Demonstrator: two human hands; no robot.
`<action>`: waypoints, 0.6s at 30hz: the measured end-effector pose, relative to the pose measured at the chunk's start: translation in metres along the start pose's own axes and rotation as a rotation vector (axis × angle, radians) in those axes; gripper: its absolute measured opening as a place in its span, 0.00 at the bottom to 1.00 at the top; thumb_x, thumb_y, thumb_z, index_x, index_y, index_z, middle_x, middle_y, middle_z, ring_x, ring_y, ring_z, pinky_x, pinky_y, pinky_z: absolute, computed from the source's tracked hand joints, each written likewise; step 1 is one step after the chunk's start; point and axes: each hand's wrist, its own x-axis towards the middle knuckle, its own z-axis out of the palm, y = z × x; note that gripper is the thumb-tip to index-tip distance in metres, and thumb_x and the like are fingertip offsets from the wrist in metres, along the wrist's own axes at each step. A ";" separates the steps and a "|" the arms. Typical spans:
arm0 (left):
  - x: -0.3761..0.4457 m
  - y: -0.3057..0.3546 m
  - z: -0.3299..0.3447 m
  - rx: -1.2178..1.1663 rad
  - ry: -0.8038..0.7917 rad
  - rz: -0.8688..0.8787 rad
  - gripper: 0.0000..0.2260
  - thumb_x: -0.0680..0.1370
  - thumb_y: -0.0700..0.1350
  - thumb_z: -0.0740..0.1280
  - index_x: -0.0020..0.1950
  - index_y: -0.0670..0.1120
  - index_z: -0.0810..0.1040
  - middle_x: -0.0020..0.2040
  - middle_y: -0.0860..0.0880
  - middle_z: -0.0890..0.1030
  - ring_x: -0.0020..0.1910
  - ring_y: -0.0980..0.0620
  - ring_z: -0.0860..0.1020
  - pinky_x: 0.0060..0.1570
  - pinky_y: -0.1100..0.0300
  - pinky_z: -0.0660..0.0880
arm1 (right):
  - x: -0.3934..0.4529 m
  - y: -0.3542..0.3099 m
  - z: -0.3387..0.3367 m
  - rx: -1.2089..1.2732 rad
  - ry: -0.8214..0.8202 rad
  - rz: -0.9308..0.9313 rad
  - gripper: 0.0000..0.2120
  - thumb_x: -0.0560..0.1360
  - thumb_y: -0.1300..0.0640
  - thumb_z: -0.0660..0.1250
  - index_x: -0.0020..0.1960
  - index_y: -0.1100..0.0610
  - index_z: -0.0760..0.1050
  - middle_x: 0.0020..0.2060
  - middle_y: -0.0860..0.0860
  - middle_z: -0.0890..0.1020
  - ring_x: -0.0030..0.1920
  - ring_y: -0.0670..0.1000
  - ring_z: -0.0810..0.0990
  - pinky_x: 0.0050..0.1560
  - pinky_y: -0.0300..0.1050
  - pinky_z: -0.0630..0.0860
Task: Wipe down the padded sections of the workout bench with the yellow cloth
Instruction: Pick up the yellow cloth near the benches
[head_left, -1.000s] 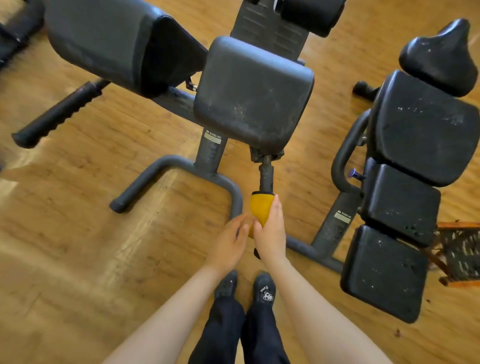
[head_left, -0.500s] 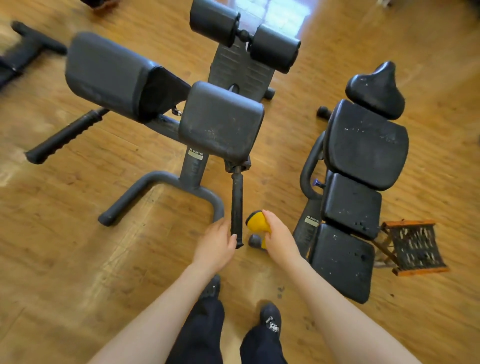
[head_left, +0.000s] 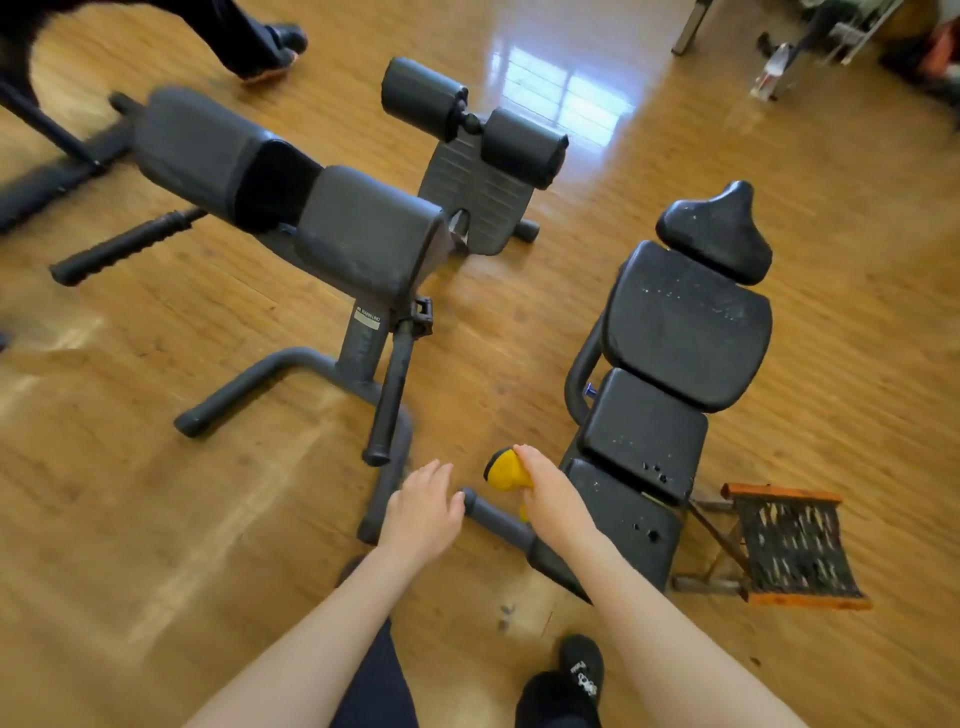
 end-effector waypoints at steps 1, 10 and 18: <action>-0.006 0.012 0.012 -0.012 0.016 -0.025 0.22 0.81 0.51 0.55 0.74 0.45 0.60 0.75 0.48 0.61 0.73 0.51 0.59 0.68 0.53 0.60 | -0.005 0.016 -0.004 0.034 -0.002 -0.002 0.27 0.76 0.68 0.55 0.73 0.54 0.56 0.73 0.50 0.62 0.72 0.49 0.62 0.71 0.42 0.59; -0.073 0.117 0.110 -0.121 0.029 -0.276 0.23 0.81 0.51 0.55 0.75 0.46 0.59 0.75 0.48 0.59 0.74 0.50 0.57 0.70 0.52 0.58 | -0.055 0.122 -0.049 -0.011 -0.077 -0.116 0.11 0.77 0.60 0.58 0.49 0.67 0.74 0.35 0.51 0.70 0.35 0.49 0.66 0.34 0.38 0.68; -0.070 0.152 0.157 -0.270 0.109 -0.350 0.23 0.81 0.51 0.54 0.75 0.47 0.58 0.76 0.49 0.59 0.74 0.51 0.56 0.71 0.53 0.57 | -0.052 0.151 -0.069 0.090 -0.216 -0.154 0.16 0.78 0.65 0.56 0.65 0.60 0.69 0.46 0.53 0.76 0.40 0.49 0.73 0.31 0.31 0.68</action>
